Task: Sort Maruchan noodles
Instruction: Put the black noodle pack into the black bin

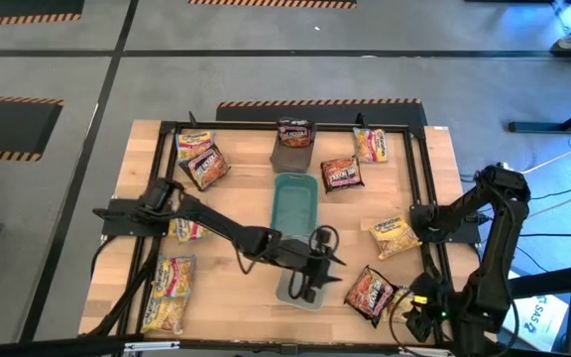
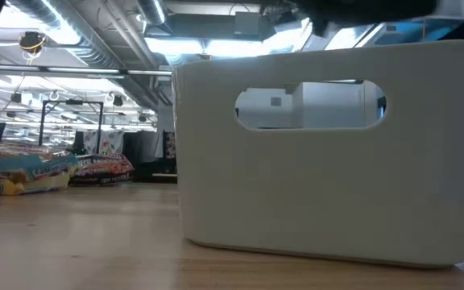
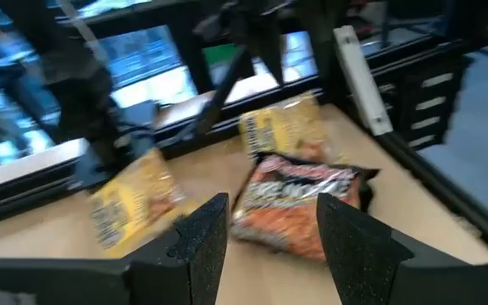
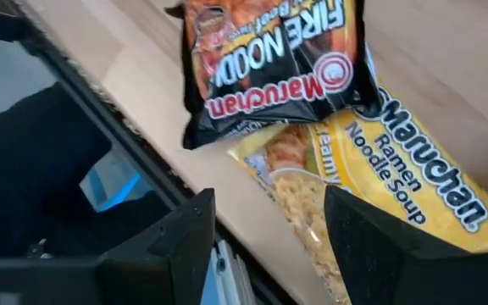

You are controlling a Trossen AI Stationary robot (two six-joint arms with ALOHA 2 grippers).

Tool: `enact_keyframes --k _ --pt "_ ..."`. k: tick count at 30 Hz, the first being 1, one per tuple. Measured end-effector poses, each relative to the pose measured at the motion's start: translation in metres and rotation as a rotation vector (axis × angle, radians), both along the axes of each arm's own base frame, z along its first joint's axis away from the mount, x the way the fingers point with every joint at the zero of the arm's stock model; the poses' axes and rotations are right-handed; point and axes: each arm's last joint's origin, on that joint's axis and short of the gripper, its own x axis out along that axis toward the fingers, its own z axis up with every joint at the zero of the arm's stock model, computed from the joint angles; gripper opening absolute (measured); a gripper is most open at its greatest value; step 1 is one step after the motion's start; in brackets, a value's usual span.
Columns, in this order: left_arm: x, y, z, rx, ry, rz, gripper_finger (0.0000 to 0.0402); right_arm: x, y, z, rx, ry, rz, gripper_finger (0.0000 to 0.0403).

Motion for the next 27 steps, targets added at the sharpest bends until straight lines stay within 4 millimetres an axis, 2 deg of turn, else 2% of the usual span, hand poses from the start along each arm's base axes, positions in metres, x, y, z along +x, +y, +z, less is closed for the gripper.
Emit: enact_keyframes --k 4,11,17,22,27 --pt "0.018 -0.007 -0.015 -0.010 0.021 -0.050 0.0175 0.004 0.004 -0.010 -0.073 -0.082 -0.001 0.0205" --pt "0.046 -0.019 -0.023 -0.001 0.131 -0.106 0.0175 0.005 0.009 -0.030 -0.193 -0.065 0.021 0.0205" --pt "0.065 -0.022 -0.031 -0.003 0.226 -0.107 0.0175 0.006 0.009 -0.034 -0.227 -0.070 0.030 0.0205" --pt "0.067 -0.020 -0.035 0.001 0.273 -0.090 0.0175 0.008 0.010 -0.034 -0.240 -0.117 0.030 0.0205" --pt "0.056 -0.024 -0.025 0.044 0.342 -0.063 0.0175 0.024 0.013 -0.044 -0.283 -0.114 0.111 0.0205"
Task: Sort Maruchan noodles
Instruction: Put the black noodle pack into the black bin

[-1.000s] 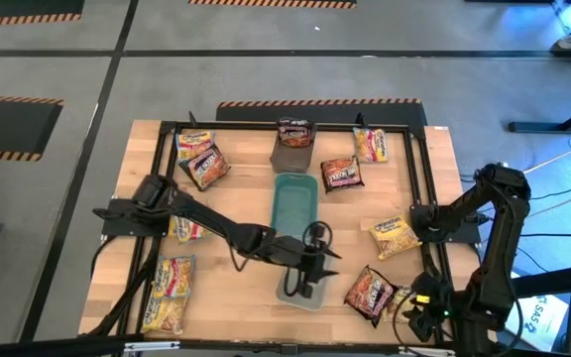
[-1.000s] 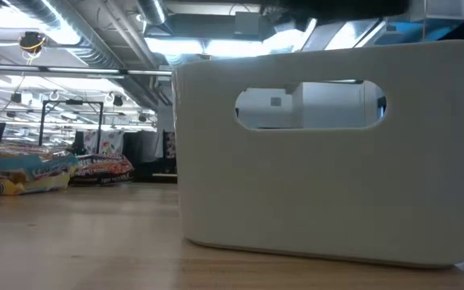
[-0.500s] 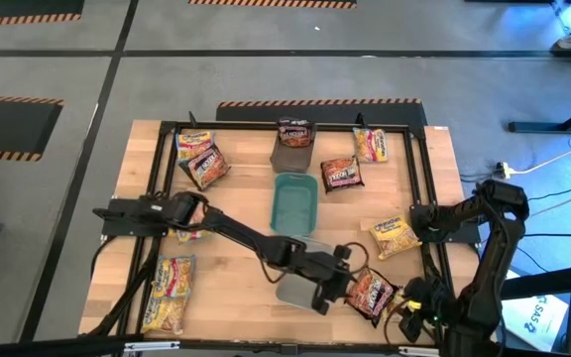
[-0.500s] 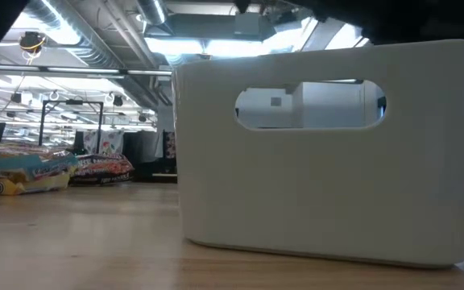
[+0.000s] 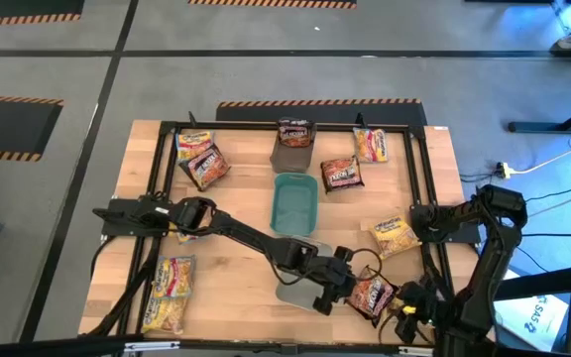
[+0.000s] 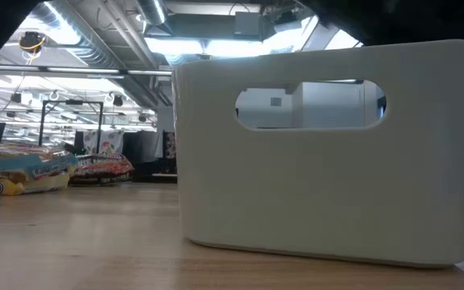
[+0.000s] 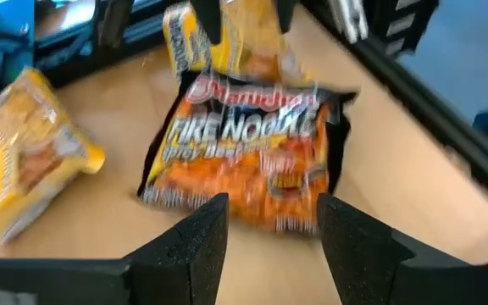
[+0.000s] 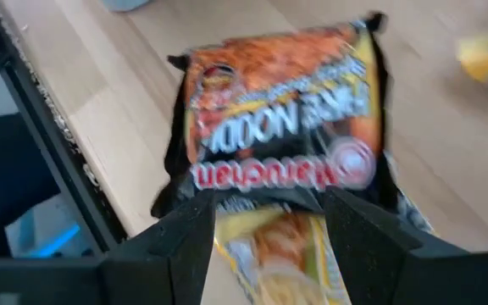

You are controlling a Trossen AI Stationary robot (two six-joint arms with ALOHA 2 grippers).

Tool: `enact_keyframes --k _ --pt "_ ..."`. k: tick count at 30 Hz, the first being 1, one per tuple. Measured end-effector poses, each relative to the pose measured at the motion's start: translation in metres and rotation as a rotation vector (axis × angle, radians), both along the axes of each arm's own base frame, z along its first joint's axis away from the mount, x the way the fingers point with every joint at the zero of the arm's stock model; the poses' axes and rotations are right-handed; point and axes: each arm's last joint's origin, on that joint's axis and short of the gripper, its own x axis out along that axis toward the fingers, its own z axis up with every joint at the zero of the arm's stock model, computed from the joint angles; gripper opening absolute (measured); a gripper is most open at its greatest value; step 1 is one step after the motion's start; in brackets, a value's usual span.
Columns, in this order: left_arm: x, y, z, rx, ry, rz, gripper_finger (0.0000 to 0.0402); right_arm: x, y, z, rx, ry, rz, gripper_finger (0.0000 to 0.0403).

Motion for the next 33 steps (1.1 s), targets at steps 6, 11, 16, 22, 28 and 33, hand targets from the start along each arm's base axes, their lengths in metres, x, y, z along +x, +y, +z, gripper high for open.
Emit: enact_keyframes --k 6,11,16,22,28,33 --pt "-0.022 -0.003 0.026 0.110 0.082 0.055 0.0175 0.023 0.000 -0.008 -0.005 0.150 0.146 0.0205" --pt "-0.027 -0.002 0.026 0.154 0.124 0.077 0.0175 0.021 0.001 -0.010 -0.040 0.190 0.236 0.0205" --pt "-0.029 -0.005 0.026 0.154 0.127 0.069 0.0175 0.024 0.006 -0.017 -0.154 0.183 0.470 0.0204" --pt "-0.030 -0.008 0.026 0.150 0.128 0.069 0.0175 0.029 0.013 -0.035 -0.346 0.166 0.727 0.0204" --pt "-0.030 -0.010 0.027 0.145 0.126 0.069 0.0175 0.031 0.017 -0.056 -0.460 0.214 0.829 0.0204" --pt "-0.030 -0.010 0.027 0.142 0.120 0.070 0.0175 0.033 0.016 -0.058 -0.497 0.189 0.817 0.0176"
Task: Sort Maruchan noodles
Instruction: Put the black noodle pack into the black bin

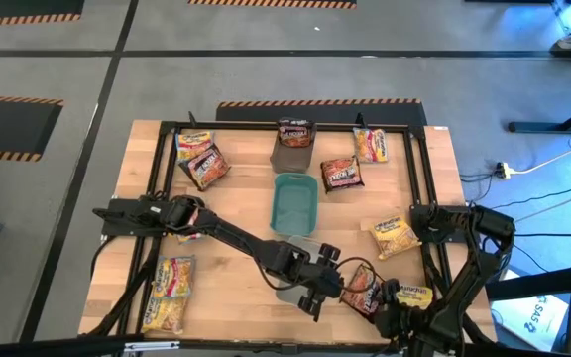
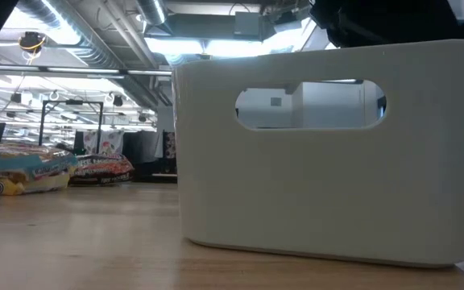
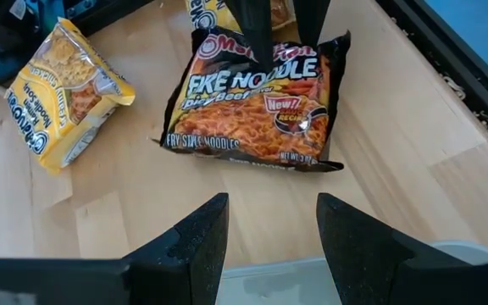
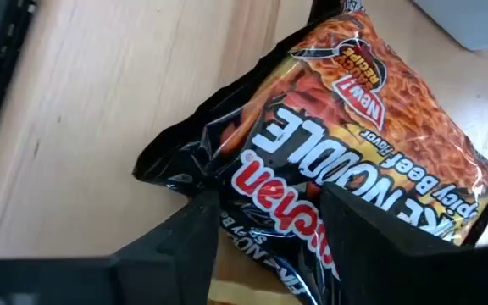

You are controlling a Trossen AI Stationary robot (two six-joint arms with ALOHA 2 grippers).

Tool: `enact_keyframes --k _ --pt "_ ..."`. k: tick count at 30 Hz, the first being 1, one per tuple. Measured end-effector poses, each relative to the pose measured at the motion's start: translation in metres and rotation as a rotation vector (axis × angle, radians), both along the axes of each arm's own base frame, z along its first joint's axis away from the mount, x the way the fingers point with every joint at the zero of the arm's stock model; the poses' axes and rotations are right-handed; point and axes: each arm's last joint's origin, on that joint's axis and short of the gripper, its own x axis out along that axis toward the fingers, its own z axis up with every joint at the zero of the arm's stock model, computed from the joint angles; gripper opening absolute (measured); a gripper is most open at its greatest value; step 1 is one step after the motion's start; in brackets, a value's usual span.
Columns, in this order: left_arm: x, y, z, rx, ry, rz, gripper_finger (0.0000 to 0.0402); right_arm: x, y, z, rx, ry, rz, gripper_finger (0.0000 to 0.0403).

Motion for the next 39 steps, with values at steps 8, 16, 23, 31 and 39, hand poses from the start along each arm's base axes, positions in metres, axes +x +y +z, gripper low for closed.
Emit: enact_keyframes --k 8,16,23,31,39 --pt "0.001 0.000 0.001 -0.003 -0.017 -0.004 0.0175 0.001 -0.001 0.000 -0.022 -0.049 -0.008 0.0040" --pt "0.001 0.000 0.001 -0.002 -0.016 -0.003 0.0175 0.004 -0.002 0.001 -0.013 -0.097 -0.057 0.0004" --pt "-0.011 -0.001 0.021 0.042 -0.006 0.023 0.0175 0.012 0.007 0.027 -0.033 -0.089 -0.076 0.0000" --pt "-0.041 0.001 0.052 0.071 0.075 0.079 0.0175 0.022 0.011 0.067 -0.112 -0.117 -0.089 0.0000" --pt "-0.068 -0.007 0.043 0.091 0.156 0.065 0.0175 0.041 0.001 0.072 -0.106 -0.089 -0.157 0.0000"
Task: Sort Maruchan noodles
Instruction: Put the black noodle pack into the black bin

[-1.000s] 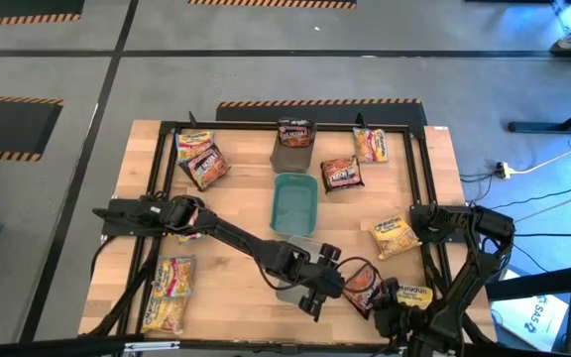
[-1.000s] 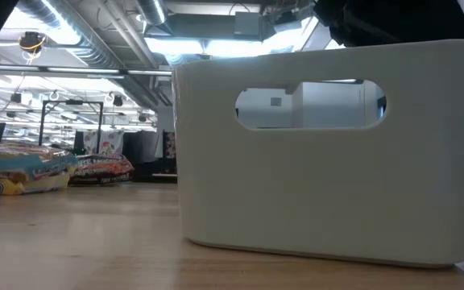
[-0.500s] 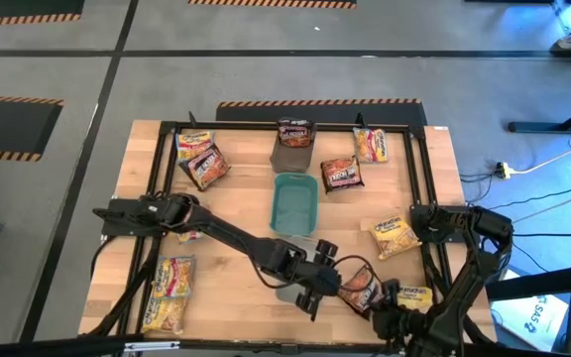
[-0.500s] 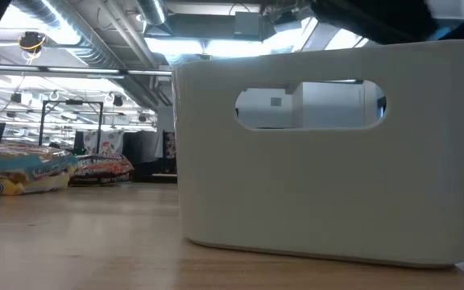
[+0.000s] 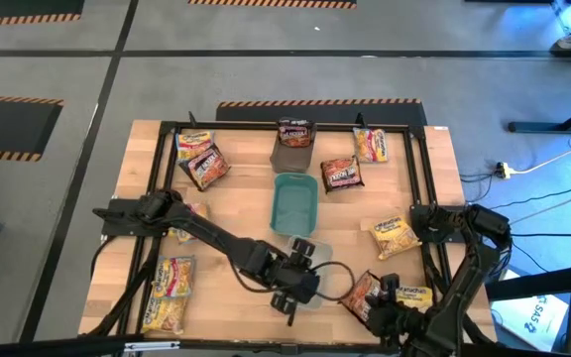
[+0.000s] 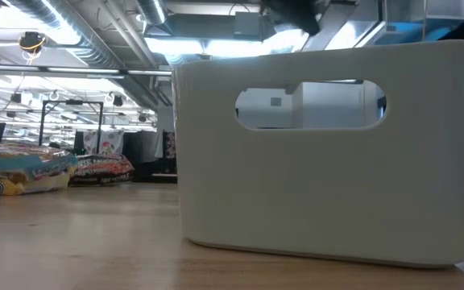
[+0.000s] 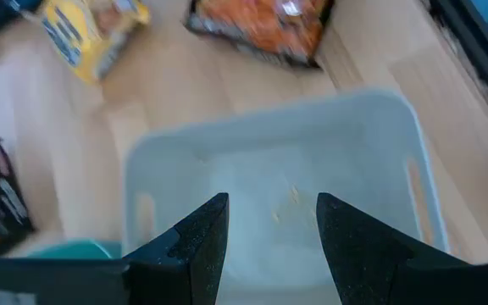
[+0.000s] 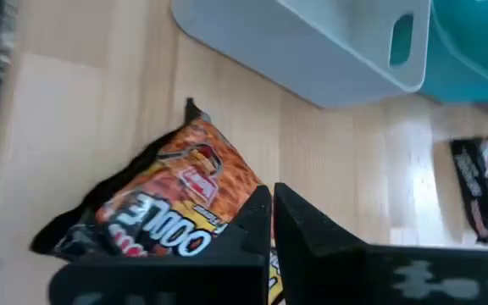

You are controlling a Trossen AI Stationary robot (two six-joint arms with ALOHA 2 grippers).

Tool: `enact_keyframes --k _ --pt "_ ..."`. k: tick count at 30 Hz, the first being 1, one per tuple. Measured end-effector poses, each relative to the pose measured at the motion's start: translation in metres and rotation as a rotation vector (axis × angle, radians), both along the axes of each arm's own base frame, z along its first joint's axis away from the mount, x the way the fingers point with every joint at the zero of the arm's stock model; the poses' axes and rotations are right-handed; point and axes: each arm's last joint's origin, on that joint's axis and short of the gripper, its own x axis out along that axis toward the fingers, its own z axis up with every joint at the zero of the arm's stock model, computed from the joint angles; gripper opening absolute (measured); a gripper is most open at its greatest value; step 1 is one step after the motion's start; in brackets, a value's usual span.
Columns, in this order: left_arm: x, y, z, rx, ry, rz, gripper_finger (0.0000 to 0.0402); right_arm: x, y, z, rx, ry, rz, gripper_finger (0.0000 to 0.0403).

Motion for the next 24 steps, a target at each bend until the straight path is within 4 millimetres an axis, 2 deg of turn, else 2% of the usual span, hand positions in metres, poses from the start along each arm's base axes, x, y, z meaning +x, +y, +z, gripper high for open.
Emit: enact_keyframes --k 4,7,10,14,17,21,24 --pt "-0.017 0.005 -0.017 -0.025 -0.009 0.024 0.0175 0.010 -0.007 -0.002 0.094 0.050 -0.141 0.0000" --pt "-0.031 0.009 -0.020 -0.070 -0.066 0.043 0.0175 0.010 -0.015 -0.002 0.141 0.150 -0.289 0.0003" --pt "-0.043 0.011 -0.022 -0.109 -0.118 0.034 0.0175 0.006 -0.020 -0.002 0.141 0.199 -0.399 0.0025" --pt "-0.055 0.009 -0.027 -0.154 -0.184 0.012 0.0175 -0.002 -0.028 0.004 0.142 0.194 -0.505 0.0097" --pt "-0.054 0.004 -0.031 -0.196 -0.263 -0.005 0.0175 -0.009 -0.040 0.010 0.189 0.151 -0.546 0.0166" --pt "-0.048 -0.002 -0.036 -0.219 -0.338 -0.029 0.0175 -0.022 -0.062 0.008 0.305 0.089 -0.575 0.0244" --pt "-0.045 -0.005 -0.036 -0.240 -0.381 -0.031 0.0175 -0.032 -0.078 0.001 0.479 0.029 -0.572 0.0279"
